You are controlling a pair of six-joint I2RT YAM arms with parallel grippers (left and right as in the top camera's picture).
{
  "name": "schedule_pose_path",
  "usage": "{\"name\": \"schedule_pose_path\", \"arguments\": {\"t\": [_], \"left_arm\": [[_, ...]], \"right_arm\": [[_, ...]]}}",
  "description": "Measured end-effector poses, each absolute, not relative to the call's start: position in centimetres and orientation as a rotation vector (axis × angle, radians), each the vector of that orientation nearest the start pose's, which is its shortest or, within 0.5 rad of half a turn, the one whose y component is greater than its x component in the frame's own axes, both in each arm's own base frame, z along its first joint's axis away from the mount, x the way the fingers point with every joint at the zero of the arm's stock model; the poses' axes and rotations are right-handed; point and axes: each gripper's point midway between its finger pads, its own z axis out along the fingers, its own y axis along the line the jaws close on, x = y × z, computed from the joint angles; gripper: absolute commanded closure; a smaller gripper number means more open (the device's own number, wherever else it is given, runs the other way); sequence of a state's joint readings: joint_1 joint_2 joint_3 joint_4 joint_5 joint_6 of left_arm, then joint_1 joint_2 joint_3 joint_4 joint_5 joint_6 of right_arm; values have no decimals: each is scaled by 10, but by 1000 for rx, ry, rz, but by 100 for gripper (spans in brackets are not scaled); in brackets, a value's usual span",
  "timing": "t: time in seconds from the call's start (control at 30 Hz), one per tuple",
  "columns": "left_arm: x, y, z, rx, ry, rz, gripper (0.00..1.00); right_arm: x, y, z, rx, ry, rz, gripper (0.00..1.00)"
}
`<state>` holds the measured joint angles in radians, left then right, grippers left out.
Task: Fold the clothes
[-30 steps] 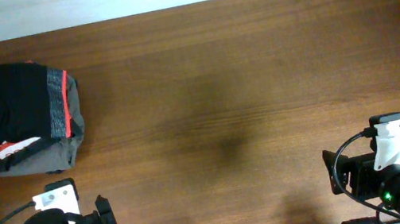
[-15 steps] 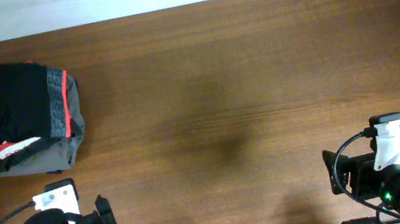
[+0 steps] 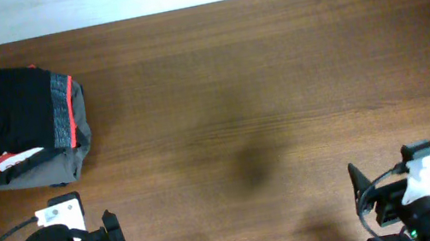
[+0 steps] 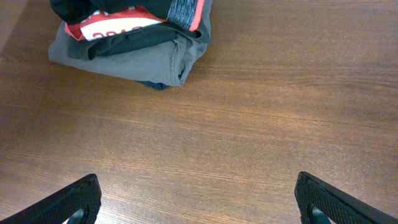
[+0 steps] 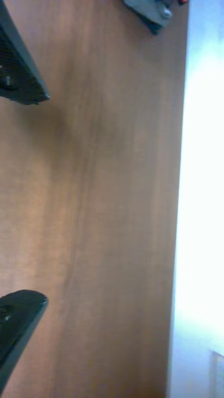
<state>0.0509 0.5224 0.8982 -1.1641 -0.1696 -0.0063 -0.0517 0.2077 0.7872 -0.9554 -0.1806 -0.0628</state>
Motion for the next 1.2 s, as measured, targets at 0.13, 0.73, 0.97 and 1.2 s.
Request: {"name": "schedule_pose_path", "arguments": {"t": [0.13, 0.73, 0.97, 1.2], "left_arm": [[167, 38, 218, -150, 2351, 222, 1], [167, 38, 217, -150, 2355, 222, 1], [167, 38, 216, -146, 2357, 224, 1], [167, 38, 216, -146, 2357, 224, 1]], "right_arm": [[173, 23, 249, -162, 1796, 70, 1], [245, 23, 174, -197, 1573, 46, 1], [245, 23, 162, -197, 1615, 54, 1], [245, 23, 162, -197, 1615, 54, 1]]}}
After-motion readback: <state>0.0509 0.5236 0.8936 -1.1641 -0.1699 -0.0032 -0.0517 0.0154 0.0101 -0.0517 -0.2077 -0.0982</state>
